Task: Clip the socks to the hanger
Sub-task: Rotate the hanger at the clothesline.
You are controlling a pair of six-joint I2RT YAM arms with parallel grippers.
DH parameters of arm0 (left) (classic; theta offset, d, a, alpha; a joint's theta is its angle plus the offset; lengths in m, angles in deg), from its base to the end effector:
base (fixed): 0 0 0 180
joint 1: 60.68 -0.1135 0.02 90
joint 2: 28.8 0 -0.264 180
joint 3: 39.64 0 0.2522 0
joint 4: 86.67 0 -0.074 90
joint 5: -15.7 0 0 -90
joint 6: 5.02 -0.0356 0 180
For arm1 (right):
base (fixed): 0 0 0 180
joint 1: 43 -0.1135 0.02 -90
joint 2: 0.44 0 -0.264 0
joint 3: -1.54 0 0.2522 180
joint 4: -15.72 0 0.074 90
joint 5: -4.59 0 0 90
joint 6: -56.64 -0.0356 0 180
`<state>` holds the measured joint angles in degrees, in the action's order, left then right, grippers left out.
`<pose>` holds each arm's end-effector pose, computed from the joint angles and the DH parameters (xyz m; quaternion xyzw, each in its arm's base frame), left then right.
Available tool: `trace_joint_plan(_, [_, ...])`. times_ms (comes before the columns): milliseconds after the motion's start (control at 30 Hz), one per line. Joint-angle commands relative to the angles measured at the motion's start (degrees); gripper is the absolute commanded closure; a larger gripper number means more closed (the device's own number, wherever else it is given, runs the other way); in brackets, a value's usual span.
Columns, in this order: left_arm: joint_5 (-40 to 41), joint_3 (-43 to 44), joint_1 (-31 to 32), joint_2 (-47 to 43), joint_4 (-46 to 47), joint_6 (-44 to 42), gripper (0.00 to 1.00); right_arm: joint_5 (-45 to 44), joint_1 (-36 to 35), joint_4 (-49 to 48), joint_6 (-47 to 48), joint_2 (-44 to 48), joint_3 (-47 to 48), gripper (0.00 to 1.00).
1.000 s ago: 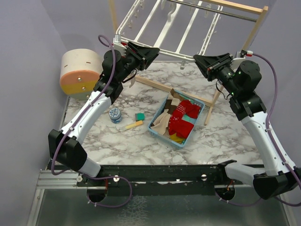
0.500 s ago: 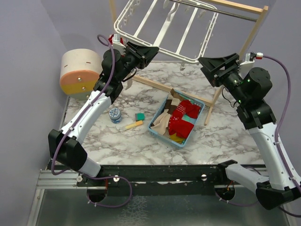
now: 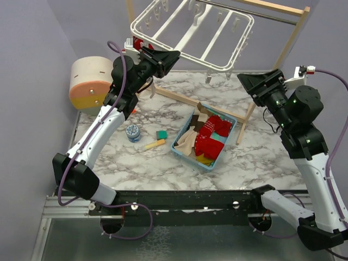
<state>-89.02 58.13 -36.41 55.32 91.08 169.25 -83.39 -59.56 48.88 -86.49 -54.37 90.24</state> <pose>0.3102 -0.1498 0.4571 -0.2282 0.5936 -0.6704 0.3823 0.1734 0.0529 0.4738 0.2067 0.6658 0.4197 0.5813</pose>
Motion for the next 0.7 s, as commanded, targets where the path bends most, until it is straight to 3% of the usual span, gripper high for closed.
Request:
trace_joint_plan(0, [-1.98,-0.23,-1.61,-2.48,3.61,2.52,0.96,-4.79,-0.47,2.28,5.97,1.7,-0.75,0.3])
trace_joint_plan(167, [-2.55,-2.78,-2.47,-2.62,3.7,2.59,0.83,-5.32,-0.45,1.88,10.35,2.81,-1.77,0.31])
trace_joint_plan(667, [-3.65,-3.97,-2.72,-2.58,4.22,2.2,0.57,-5.89,-0.49,2.57,15.04,4.44,-3.5,0.31])
